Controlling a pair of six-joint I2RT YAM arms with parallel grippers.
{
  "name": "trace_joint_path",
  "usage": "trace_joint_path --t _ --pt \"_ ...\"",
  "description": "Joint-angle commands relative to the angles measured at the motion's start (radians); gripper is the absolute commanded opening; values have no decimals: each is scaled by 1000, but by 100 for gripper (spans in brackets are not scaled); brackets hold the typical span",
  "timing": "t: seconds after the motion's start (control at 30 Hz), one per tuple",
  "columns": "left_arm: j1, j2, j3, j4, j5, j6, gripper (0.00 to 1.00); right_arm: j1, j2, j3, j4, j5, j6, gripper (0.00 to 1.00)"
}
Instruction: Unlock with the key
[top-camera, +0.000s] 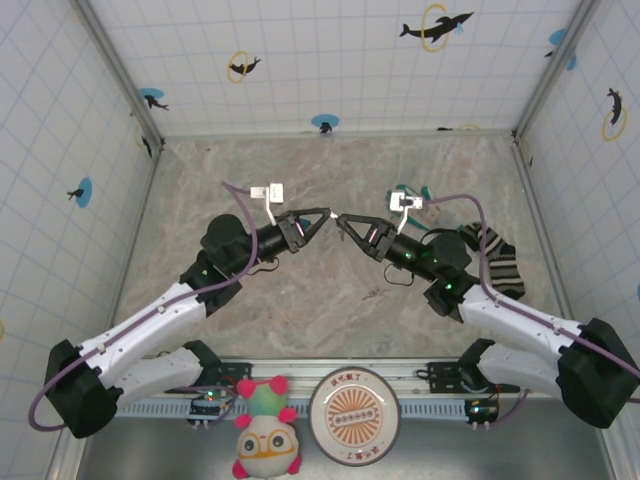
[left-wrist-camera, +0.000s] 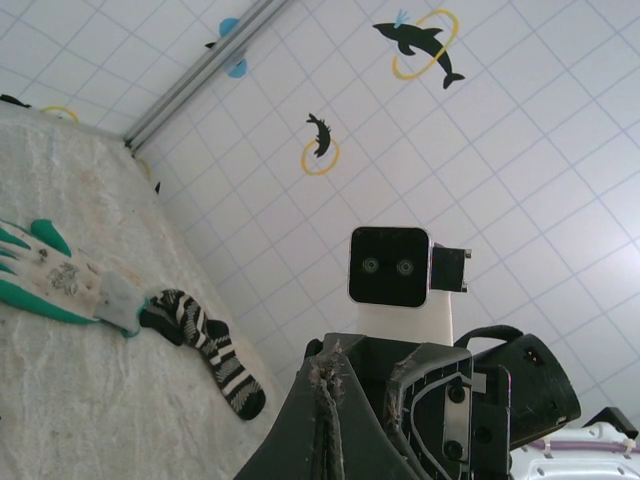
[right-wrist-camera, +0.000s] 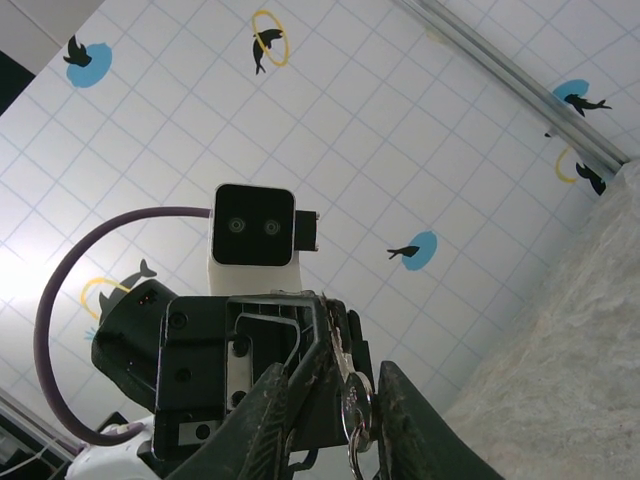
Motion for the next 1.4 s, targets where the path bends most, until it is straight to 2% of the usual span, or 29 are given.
trace_joint_path --t 0.0,0.33,0.4,0.5,0.63,0.7,0.77,0.8,0.87,1.23,1.27,1.33,1.37 --pt "2 -19 -6 37 -6 -13 0 6 11 -3 40 -8 -10 31" --pt "2 -18 -12 42 -10 -18 0 2 10 -6 40 -6 -13 15" --pt "2 -18 -14 46 -12 -19 0 2 11 -8 43 -11 -13 7" --pt "2 -19 -15 47 -14 -21 0 1 8 -9 41 -10 -15 0" --pt "2 -18 -12 42 -12 -18 0 -1 -1 -11 28 -3 -26 0" --pt "2 -19 -12 34 -18 -19 10 -3 -7 -11 16 0 -34 0" --pt "2 -19 -14 35 -15 -18 11 -2 -9 -9 9 0 -39 0" --pt "2 -17 -14 41 -9 -20 11 -1 -9 -10 9 -1 -40 0" --pt "2 -13 -12 47 1 -17 0 3 -5 -9 12 -5 -41 0" --pt "2 -9 -5 41 2 -13 0 -1 -9 -15 -4 12 -46 0" --pt "2 -10 -3 31 -2 -11 4 -4 -14 -14 -12 15 -49 0" --pt "2 -12 5 -14 -32 -5 39 -10 -25 -11 -57 29 -63 0" --pt "2 -12 11 -40 -50 1 51 -12 -34 -7 -94 41 -77 0"
